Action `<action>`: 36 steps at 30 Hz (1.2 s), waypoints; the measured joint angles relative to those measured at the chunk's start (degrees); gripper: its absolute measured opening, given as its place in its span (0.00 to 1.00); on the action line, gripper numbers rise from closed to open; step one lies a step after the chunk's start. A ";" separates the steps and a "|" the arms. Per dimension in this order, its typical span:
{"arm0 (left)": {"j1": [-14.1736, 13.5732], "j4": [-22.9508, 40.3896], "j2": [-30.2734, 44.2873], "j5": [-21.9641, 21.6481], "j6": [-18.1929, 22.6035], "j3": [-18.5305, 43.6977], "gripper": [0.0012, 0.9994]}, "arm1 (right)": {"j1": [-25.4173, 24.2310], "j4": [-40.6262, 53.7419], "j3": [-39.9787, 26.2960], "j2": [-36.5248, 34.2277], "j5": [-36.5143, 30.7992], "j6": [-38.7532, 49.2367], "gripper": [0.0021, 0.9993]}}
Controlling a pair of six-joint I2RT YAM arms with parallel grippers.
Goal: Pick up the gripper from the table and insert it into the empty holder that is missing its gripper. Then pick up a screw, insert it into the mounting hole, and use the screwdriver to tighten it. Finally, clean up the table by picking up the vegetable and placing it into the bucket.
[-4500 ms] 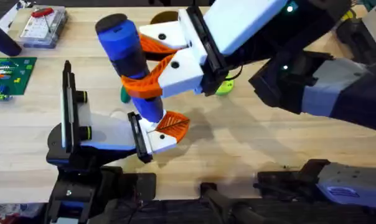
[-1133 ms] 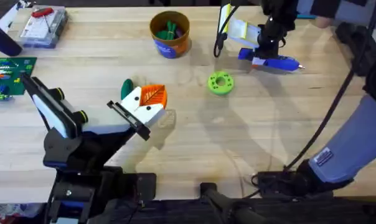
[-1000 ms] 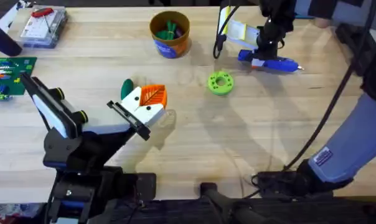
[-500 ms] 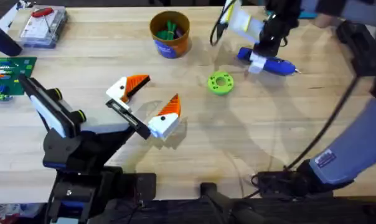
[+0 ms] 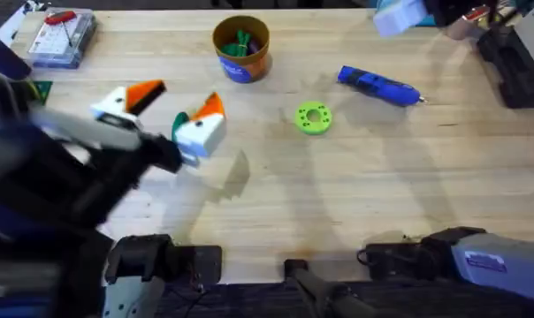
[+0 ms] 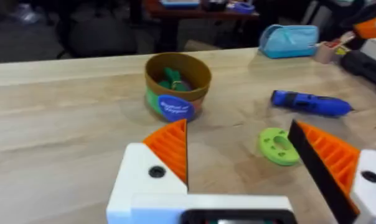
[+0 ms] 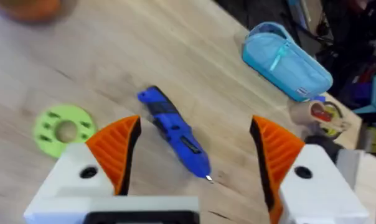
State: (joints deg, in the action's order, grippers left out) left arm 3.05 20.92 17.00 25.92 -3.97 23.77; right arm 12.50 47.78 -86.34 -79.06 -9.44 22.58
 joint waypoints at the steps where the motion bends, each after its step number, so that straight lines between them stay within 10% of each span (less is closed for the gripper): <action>1: 0.76 2.70 3.32 -0.34 0.70 3.43 0.99 | 0.62 0.18 0.00 1.43 0.07 -2.14 0.99; 13: 7.98 31.38 35.77 -10.58 7.48 34.45 0.99 | 8.67 8.71 0.00 15.22 0.46 -20.00 0.99; 26: 11.52 34.64 52.23 -12.79 17.26 35.65 0.99 | 8.82 12.29 9.07 16.06 0.53 -26.88 0.99; 36: 11.52 34.59 52.54 -12.70 17.36 35.65 0.99 | 8.82 12.27 9.31 16.06 0.53 -26.92 0.99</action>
State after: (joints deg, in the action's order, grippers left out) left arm 14.57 55.51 69.54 13.21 13.39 59.42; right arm 21.32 60.05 -77.03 -63.00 -8.91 -4.34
